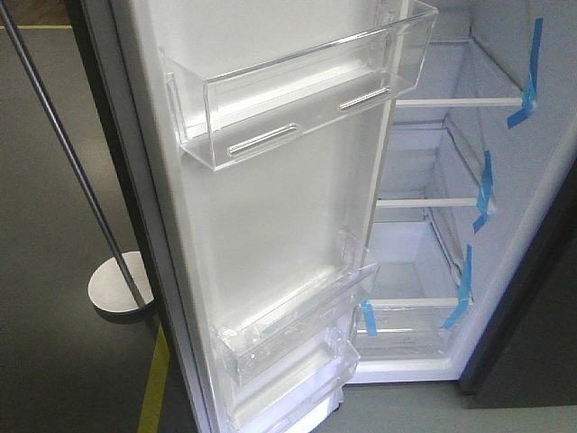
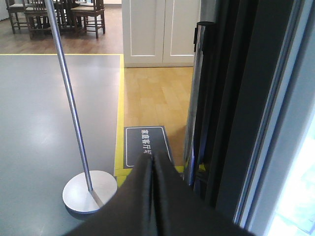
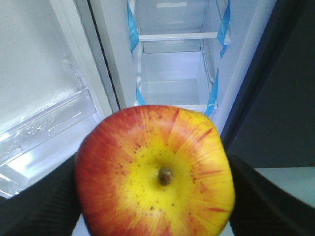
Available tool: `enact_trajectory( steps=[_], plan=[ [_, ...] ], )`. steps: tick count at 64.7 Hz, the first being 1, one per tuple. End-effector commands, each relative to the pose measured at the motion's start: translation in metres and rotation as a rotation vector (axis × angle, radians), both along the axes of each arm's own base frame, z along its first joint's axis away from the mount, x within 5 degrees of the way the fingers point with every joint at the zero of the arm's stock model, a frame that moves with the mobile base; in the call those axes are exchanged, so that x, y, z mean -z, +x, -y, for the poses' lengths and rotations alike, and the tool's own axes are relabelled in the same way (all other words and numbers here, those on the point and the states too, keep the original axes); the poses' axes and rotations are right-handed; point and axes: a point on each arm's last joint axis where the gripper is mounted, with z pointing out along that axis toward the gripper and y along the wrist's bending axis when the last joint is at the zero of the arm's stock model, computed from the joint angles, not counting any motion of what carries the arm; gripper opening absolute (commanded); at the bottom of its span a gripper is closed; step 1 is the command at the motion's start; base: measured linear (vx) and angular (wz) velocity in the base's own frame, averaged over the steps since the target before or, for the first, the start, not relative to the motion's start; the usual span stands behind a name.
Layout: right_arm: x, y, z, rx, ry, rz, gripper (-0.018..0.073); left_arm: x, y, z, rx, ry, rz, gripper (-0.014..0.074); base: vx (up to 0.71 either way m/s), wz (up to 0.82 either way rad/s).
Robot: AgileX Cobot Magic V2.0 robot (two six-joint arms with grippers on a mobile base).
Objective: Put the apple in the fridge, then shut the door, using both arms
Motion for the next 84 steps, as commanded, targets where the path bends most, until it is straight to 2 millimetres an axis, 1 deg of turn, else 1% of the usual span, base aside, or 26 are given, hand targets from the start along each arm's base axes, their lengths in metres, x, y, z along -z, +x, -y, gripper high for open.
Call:
enact_trajectory(
  steps=[1, 10, 14, 19, 24, 29, 30, 32, 37, 38, 41, 46, 47, 48, 50, 52, 53, 55, 56, 58, 59, 62, 65, 69, 76, 84],
  plan=[
    [-0.017, 0.005, 0.000, 0.023, 0.029, 0.130, 0.0246, 0.000, 0.001, 0.001, 0.008, -0.008, 0.063, -0.0006, 0.00, 0.00],
    [-0.026, 0.010, 0.000, 0.044, 0.069, 0.232, 0.0246, 0.000, 0.001, 0.001, 0.008, -0.008, 0.063, -0.0006, 0.00, 0.00],
    [-0.027, 0.010, 0.000, 0.017, 0.022, 0.241, 0.0246, 0.000, 0.001, 0.001, 0.008, -0.008, 0.063, -0.0006, 0.00, 0.00],
    [-0.040, 0.009, -0.002, -0.025, 0.001, 0.286, 0.0246, 0.000, 0.001, 0.001, 0.008, -0.008, 0.063, -0.0006, 0.00, 0.00],
    [-0.068, 0.019, -0.005, -0.065, 0.026, 0.359, 0.0246, 0.000, 0.001, 0.001, 0.008, -0.008, 0.063, -0.0006, 0.00, 0.00],
    [-0.108, 0.031, -0.009, -0.136, 0.020, 0.432, 0.0246, 0.000, 0.001, 0.001, 0.008, -0.008, 0.063, -0.0006, 0.00, 0.00],
    [-0.118, 0.036, -0.010, -0.154, 0.024, 0.447, 0.0246, 0.000, 0.001, 0.001, 0.008, -0.008, 0.063, -0.0006, 0.00, 0.00],
    [-0.132, 0.042, -0.012, -0.193, 0.024, 0.460, 0.0246, 0.000, 0.001, 0.001, 0.008, -0.008, 0.063, -0.0006, 0.00, 0.00],
    [-0.165, 0.066, -0.020, -0.288, 0.057, 0.489, 0.0246, 0.000, 0.001, 0.001, 0.008, -0.008, 0.063, -0.0006, 0.00, 0.00],
    [-0.175, 0.069, -0.022, -0.306, 0.055, 0.510, 0.0246, 0.000, 0.001, 0.001, 0.008, -0.008, 0.063, -0.0006, 0.00, 0.00],
    [-0.192, 0.085, -0.029, -0.368, 0.055, 0.521, 0.0246, 0.000, 0.001, 0.001, 0.008, -0.008, 0.063, -0.0006, 0.00, 0.00],
    [-0.208, 0.114, -0.044, -0.460, 0.060, 0.513, 0.0246, 0.000, 0.001, 0.001, 0.008, -0.008, 0.063, -0.0006, 0.00, 0.00],
    [-0.215, 0.116, -0.047, -0.477, 0.056, 0.529, 0.0246, 0.000, 0.001, 0.001, 0.008, -0.008, 0.063, -0.0006, 0.00, 0.00],
    [-0.214, 0.126, -0.052, -0.502, 0.058, 0.513, 0.0246, 0.000, 0.001, 0.001, 0.008, -0.008, 0.063, -0.0006, 0.00, 0.00],
    [-0.223, 0.132, -0.059, -0.535, 0.048, 0.527, 0.0246, 0.000, 0.001, 0.001, 0.008, -0.008, 0.063, -0.0006, 0.00, 0.00],
    [-0.226, 0.141, -0.067, -0.563, 0.046, 0.520, 0.0246, 0.000, 0.001, 0.001, 0.008, -0.008, 0.063, -0.0006, 0.00, 0.00],
    [-0.225, 0.150, -0.071, -0.573, 0.042, 0.507, 0.0246, 0.000, 0.001, 0.001, 0.008, -0.008, 0.063, -0.0006, 0.00, 0.00],
    [-0.227, 0.158, -0.080, -0.599, 0.038, 0.499, 0.0246, 0.000, 0.001, 0.001, 0.008, -0.008, 0.063, -0.0006, 0.00, 0.00],
    [-0.232, 0.160, -0.084, -0.607, 0.032, 0.508, 0.0246, 0.000, 0.001, 0.001, 0.008, -0.008, 0.063, -0.0006, 0.00, 0.00],
    [-0.232, 0.167, -0.091, -0.619, 0.031, 0.491, 0.0246, 0.000, 0.001, 0.001, 0.008, -0.008, 0.063, -0.0006, 0.00, 0.00],
    [-0.229, 0.175, -0.096, -0.623, 0.030, 0.474, 0.0246, 0.000, 0.001, 0.001, 0.008, -0.008, 0.063, -0.0006, 0.00, 0.00],
    [-0.227, 0.189, -0.107, -0.623, 0.003, 0.441, 0.0246, 0.000, 0.001, 0.001, 0.008, -0.008, 0.063, -0.0006, 0.00, 0.00],
    [-0.226, 0.197, -0.117, -0.624, -0.015, 0.415, 0.0246, 0.000, 0.001, 0.001, 0.008, -0.008, 0.063, -0.0006, 0.00, 0.00],
    [-0.215, 0.212, -0.130, -0.619, -0.047, 0.344, 0.0246, 0.000, 0.001, 0.001, 0.008, -0.008, 0.063, -0.0006, 0.00, 0.00],
    [-0.202, 0.226, -0.149, -0.619, -0.111, 0.273, 0.0254, 0.000, 0.001, 0.001, 0.008, -0.008, 0.063, -0.0006, 0.00, 0.00],
    [-0.194, 0.230, -0.162, -0.621, -0.103, 0.241, 0.0306, 0.000, 0.001, 0.001, 0.008, -0.008, 0.063, -0.0006, 0.00, 0.00]
  ],
)
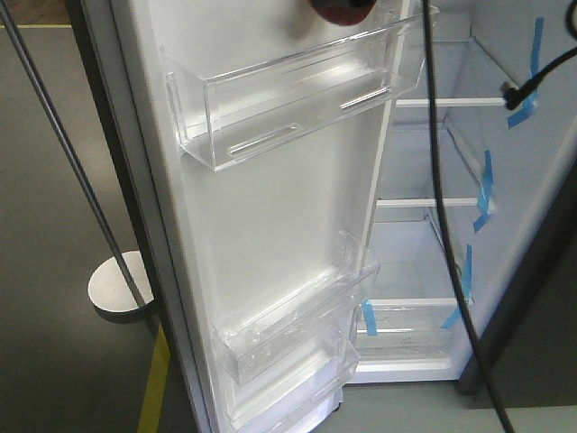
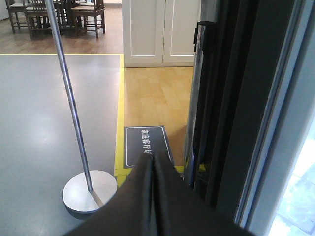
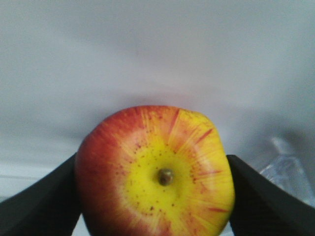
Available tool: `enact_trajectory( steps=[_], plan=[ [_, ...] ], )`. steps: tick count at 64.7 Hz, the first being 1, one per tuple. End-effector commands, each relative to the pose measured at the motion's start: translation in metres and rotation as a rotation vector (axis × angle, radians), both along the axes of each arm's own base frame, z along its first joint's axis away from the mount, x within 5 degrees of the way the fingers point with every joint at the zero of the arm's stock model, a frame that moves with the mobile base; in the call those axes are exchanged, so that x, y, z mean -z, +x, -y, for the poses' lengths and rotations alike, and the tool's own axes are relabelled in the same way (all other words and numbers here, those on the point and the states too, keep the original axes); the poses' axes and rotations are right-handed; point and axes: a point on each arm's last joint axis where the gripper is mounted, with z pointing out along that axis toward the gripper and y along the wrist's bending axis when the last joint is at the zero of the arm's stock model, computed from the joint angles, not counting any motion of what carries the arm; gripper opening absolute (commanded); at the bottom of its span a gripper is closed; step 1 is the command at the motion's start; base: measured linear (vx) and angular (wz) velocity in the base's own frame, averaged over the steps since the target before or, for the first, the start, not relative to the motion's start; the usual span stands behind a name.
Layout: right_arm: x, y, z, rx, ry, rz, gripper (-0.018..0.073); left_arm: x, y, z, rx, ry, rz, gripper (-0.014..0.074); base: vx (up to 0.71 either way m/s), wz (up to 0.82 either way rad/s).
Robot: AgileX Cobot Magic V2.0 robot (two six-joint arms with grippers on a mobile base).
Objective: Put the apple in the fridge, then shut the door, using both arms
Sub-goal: 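Lower the apple with the right gripper into the upper clear door bin, then open the right gripper and release the apple in the door bin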
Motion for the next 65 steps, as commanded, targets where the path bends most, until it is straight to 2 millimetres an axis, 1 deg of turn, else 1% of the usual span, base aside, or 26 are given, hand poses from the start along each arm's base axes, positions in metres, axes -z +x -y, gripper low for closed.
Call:
enact_trajectory(
  steps=[1, 6, 10, 17, 23, 26, 37, 46, 55, 65],
  plan=[
    [-0.030, -0.015, -0.001, 0.020, 0.067, 0.119, 0.0316, 0.000, 0.001, 0.001, 0.008, -0.008, 0.063, -0.0006, 0.00, 0.00],
    [-0.026, -0.014, -0.003, 0.013, 0.062, 0.096, 0.0378, 0.000, 0.001, 0.001, 0.008, -0.008, 0.063, -0.0006, 0.00, 0.00],
    [-0.023, -0.013, -0.002, 0.019, 0.039, 0.082, 0.0445, 0.000, 0.001, 0.001, 0.008, -0.008, 0.063, -0.0006, 0.00, 0.00],
    [-0.023, -0.012, 0.000, 0.047, 0.038, 0.083, 0.0549, 0.000, 0.001, 0.001, 0.008, -0.008, 0.063, -0.0006, 0.00, 0.00],
    [-0.025, -0.012, 0.001, 0.061, 0.053, 0.097, 0.0613, 0.000, 0.001, 0.001, 0.008, -0.008, 0.063, -0.0006, 0.00, 0.00],
    [-0.027, -0.013, 0.002, 0.061, 0.056, 0.106, 0.0629, 0.000, 0.001, 0.001, 0.008, -0.008, 0.063, -0.0006, 0.00, 0.00],
    [-0.038, -0.022, 0.005, 0.073, 0.089, 0.126, 0.0634, 0.000, 0.001, 0.001, 0.008, -0.008, 0.063, -0.0006, 0.00, 0.00],
    [-0.054, -0.039, 0.014, 0.081, 0.091, 0.168, 0.0622, 0.000, 0.001, 0.001, 0.008, -0.008, 0.063, -0.0006, 0.00, 0.00],
    [-0.074, -0.064, 0.033, 0.119, 0.072, 0.215, 0.0586, 0.000, 0.001, 0.001, 0.008, -0.008, 0.063, -0.0006, 0.00, 0.00],
    [-0.096, -0.097, 0.058, 0.162, 0.094, 0.246, 0.0556, 0.000, 0.001, 0.001, 0.008, -0.008, 0.063, -0.0006, 0.00, 0.00]
  ],
)
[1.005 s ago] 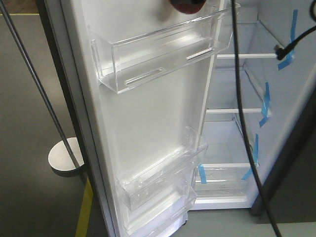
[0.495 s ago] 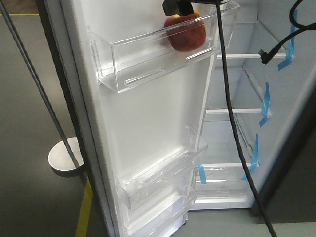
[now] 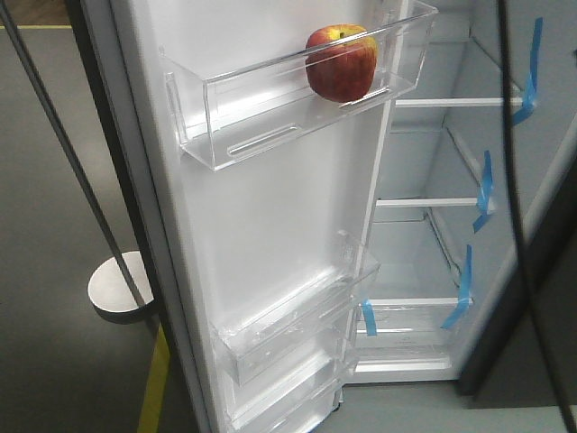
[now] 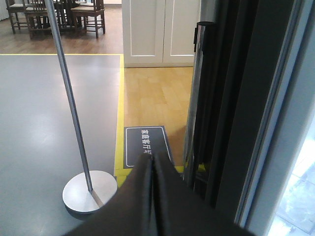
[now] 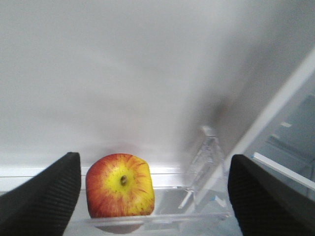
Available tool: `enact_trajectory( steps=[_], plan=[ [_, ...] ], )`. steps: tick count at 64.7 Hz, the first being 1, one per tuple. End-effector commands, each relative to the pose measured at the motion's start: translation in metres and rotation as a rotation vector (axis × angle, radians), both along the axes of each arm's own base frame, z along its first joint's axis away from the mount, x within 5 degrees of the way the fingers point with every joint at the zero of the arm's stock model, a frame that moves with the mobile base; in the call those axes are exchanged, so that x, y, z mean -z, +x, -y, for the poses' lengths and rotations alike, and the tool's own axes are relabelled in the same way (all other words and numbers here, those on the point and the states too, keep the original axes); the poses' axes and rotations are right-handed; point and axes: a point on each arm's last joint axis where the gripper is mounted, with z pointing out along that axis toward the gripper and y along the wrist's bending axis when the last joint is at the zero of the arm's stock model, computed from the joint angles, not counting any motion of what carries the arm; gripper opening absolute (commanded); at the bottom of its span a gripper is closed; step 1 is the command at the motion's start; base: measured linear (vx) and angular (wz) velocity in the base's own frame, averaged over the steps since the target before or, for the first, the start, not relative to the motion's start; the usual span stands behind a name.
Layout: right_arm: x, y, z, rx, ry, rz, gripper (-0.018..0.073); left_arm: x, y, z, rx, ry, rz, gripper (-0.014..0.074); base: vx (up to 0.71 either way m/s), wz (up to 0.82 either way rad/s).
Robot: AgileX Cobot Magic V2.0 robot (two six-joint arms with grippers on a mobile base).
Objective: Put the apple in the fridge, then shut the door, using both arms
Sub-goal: 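Open the right gripper and release the apple in the door bin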
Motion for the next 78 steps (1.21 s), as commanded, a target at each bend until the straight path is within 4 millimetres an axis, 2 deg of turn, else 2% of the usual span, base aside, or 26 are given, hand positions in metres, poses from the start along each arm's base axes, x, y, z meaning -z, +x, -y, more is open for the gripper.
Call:
enact_trajectory(
  steps=[1, 5, 12, 20, 27, 35, 42, 51, 57, 65, 78],
  plan=[
    [-0.034, -0.037, 0.024, 0.045, 0.053, 0.126, 0.0554, 0.000, 0.001, 0.001, 0.008, -0.008, 0.063, -0.0006, 0.00, 0.00],
    [-0.037, -0.050, 0.033, 0.068, 0.048, 0.134, 0.0548, 0.000, 0.001, 0.001, 0.008, -0.008, 0.063, -0.0006, 0.00, 0.00],
    [-0.023, -0.070, 0.051, 0.138, -0.024, 0.087, 0.0547, 0.000, 0.001, 0.001, 0.008, -0.008, 0.063, -0.0006, 0.00, 0.00],
    [0.006, -0.094, 0.072, 0.240, -0.089, 0.018, 0.0547, 0.000, 0.001, 0.001, 0.008, -0.008, 0.063, -0.0006, 0.00, 0.00],
    [0.027, -0.129, 0.089, 0.321, -0.048, 0.061, 0.0547, 0.000, 0.001, 0.001, 0.008, -0.008, 0.063, -0.0006, 0.00, 0.00],
    [0.060, -0.169, 0.103, 0.379, -0.001, 0.100, 0.0547, 0.000, 0.001, 0.001, 0.008, -0.008, 0.063, -0.0006, 0.00, 0.00],
    [0.096, -0.202, 0.112, 0.411, 0.030, 0.064, 0.0547, 0.000, 0.001, 0.001, 0.008, -0.008, 0.063, -0.0006, 0.00, 0.00],
    [0.143, -0.231, 0.120, 0.439, 0.065, 0.009, 0.0547, 0.000, 0.001, 0.001, 0.008, -0.008, 0.063, -0.0006, 0.00, 0.00],
    [0.164, -0.245, 0.123, 0.457, 0.102, -0.001, 0.0547, 0.000, 0.001, 0.001, 0.008, -0.008, 0.063, -0.0006, 0.00, 0.00],
    [0.175, -0.258, 0.126, 0.449, 0.121, 0.048, 0.0546, 0.000, 0.001, 0.001, 0.008, -0.008, 0.063, -0.0006, 0.00, 0.00],
    [0.176, -0.266, 0.131, 0.471, 0.095, 0.067, 0.0546, 0.000, 0.001, 0.001, 0.008, -0.008, 0.063, -0.0006, 0.00, 0.00]
  ],
)
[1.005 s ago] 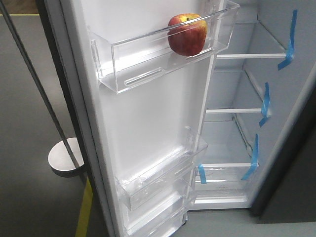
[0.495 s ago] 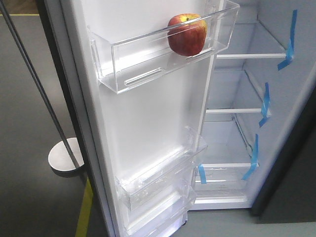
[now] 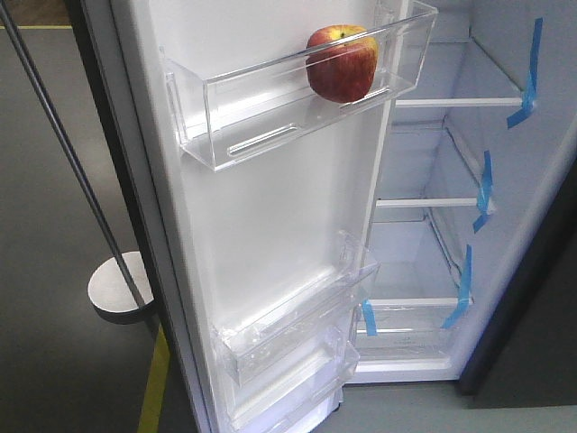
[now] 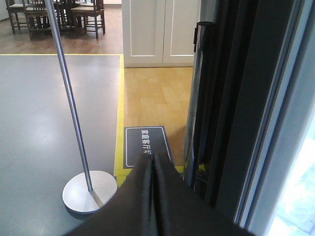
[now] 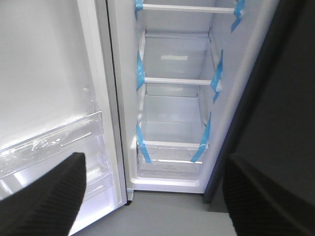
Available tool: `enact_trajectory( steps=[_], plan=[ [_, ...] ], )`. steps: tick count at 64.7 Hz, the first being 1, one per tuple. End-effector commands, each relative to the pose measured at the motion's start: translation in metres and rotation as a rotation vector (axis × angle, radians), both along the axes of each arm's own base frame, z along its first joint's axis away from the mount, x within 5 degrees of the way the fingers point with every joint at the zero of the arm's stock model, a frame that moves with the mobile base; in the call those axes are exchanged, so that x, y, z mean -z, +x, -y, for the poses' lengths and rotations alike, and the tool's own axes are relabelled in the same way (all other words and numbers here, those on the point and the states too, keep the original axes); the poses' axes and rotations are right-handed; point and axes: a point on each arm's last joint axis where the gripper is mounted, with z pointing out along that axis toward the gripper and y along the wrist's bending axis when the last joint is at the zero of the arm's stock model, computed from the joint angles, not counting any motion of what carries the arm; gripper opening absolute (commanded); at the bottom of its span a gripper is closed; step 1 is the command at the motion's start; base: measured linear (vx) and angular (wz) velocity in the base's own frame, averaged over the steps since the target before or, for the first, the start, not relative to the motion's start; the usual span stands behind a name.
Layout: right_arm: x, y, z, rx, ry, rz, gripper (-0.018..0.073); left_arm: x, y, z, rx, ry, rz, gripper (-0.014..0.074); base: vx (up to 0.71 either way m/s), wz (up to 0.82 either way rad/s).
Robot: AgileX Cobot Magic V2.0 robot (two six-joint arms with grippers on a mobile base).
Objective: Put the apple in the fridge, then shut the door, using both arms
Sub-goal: 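Open the right gripper and release the apple in the door bin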
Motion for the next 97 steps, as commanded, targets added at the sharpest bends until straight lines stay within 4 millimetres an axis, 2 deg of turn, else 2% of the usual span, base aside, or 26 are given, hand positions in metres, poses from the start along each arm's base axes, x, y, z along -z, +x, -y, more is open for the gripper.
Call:
enact_trajectory(
  steps=[1, 35, 42, 49, 55, 59, 66, 73, 82, 90, 97],
  plan=[
    [-0.011, 0.003, 0.001, 0.013, -0.019, 0.077, 0.0546, 0.000, 0.001, 0.001, 0.008, -0.008, 0.063, -0.0006, 0.00, 0.00],
    [-0.011, 0.003, 0.001, 0.012, -0.019, 0.078, 0.0546, 0.000, 0.001, 0.001, 0.008, 0.006, 0.064, -0.0006, 0.00, 0.00],
    [-0.011, 0.003, 0.001, 0.012, -0.019, 0.078, 0.0546, -0.010, 0.000, 0.002, 0.013, -0.054, 0.140, -0.0006, 0.00, 0.00],
    [-0.011, 0.003, 0.001, 0.012, -0.019, 0.078, 0.0546, -0.045, -0.005, 0.002, 0.019, -0.108, 0.263, -0.0006, 0.00, 0.00],
    [-0.011, 0.003, 0.001, 0.012, -0.019, 0.079, 0.0546, -0.094, -0.014, 0.002, 0.032, -0.090, 0.435, -0.0006, 0.00, 0.00],
    [-0.011, 0.003, 0.001, 0.012, -0.019, 0.079, 0.0546, -0.126, -0.017, 0.002, 0.030, -0.048, 0.484, -0.0006, 0.00, 0.00],
    [-0.011, 0.003, 0.001, 0.012, -0.019, 0.079, 0.0546, -0.178, -0.005, 0.000, -0.002, 0.006, 0.395, -0.0006, 0.00, 0.00],
    [-0.011, 0.003, 0.001, 0.012, -0.019, 0.079, 0.0546, -0.217, 0.023, -0.003, -0.045, 0.030, 0.217, -0.0006, 0.00, 0.00],
    [-0.011, 0.003, 0.001, 0.012, -0.019, 0.079, 0.0546, -0.238, 0.057, -0.003, -0.060, 0.033, 0.103, -0.0006, 0.00, 0.00],
    [-0.011, 0.003, 0.001, 0.012, -0.019, 0.079, 0.0546, -0.237, 0.079, -0.001, -0.051, 0.038, 0.078, -0.0006, 0.00, 0.00],
    [-0.011, 0.003, 0.001, 0.012, -0.019, 0.079, 0.0546, -0.231, 0.089, 0.000, -0.052, 0.041, 0.038, -0.0006, 0.00, 0.00]
  ],
)
